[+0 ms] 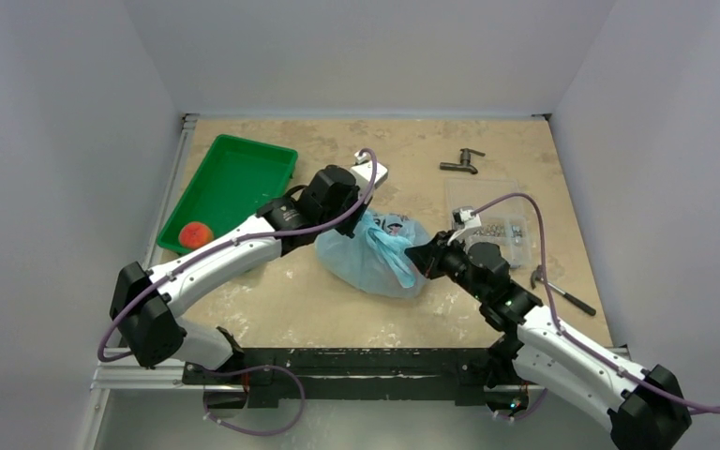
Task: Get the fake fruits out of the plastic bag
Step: Untie the plastic bag at the center of the board.
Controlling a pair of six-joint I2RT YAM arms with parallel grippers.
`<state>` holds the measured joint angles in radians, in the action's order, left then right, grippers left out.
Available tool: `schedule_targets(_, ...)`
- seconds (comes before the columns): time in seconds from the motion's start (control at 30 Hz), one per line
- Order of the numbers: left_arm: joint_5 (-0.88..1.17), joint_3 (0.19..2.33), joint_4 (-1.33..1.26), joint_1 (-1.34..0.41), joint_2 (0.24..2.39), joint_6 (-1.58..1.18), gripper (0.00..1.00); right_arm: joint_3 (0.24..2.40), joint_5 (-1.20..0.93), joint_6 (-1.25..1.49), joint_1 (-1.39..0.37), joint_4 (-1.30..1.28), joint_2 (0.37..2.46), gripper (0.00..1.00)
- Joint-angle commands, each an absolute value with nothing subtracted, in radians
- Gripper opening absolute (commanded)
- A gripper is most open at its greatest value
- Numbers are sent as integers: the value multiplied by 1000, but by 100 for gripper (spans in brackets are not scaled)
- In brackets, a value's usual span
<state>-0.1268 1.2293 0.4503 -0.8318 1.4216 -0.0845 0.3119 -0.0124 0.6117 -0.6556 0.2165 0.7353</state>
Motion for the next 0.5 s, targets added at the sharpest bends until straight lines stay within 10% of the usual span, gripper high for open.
schedule_targets(0.0, -141, 1233, 407, -807, 1422, -59, 0, 439, 37, 494, -655, 47, 754, 14)
schedule_targets(0.47, -125, 1247, 421, -804, 1442, -64, 0, 724, 97, 233, -766, -95, 902, 48)
